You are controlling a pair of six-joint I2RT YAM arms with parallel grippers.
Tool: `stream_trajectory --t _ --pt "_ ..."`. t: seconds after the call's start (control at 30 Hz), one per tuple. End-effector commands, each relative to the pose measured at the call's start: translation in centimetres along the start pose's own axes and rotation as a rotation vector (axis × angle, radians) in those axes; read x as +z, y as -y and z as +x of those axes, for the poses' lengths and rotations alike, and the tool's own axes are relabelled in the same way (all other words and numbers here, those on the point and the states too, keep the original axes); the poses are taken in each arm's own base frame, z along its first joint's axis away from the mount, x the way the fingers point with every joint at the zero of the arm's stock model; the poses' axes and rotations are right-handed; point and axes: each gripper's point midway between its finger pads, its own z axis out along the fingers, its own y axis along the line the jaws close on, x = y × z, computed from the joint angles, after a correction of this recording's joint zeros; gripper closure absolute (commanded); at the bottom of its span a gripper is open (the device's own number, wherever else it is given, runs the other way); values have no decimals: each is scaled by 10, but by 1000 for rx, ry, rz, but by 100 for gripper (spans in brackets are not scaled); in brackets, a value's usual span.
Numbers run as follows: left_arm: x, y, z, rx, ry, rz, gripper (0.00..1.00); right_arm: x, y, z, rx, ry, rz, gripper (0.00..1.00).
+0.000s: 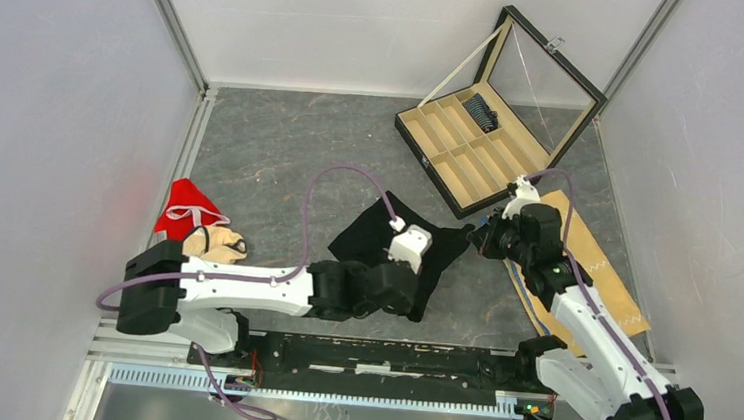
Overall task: Roll the underwear
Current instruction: Fold the underwear at the center of the board.
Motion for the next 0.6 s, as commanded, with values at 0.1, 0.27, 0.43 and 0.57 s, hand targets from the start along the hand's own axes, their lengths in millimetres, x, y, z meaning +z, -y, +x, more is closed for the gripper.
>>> stream_trajectory --t 0.1,0.27,0.43,0.57 --pt "-9 -52 -24 -47 74 -71 98 26 -54 -42 13 64 -95 100" --pt "-13 -97 -34 -55 105 -191 98 57 -79 -56 8 58 -103 100" --pt "-17 -144 -38 -116 136 -297 98 90 -93 -55 -7 3 -110 100" --pt "-17 -173 -34 -144 136 -372 98 116 -102 -53 -7 -17 -128 100"
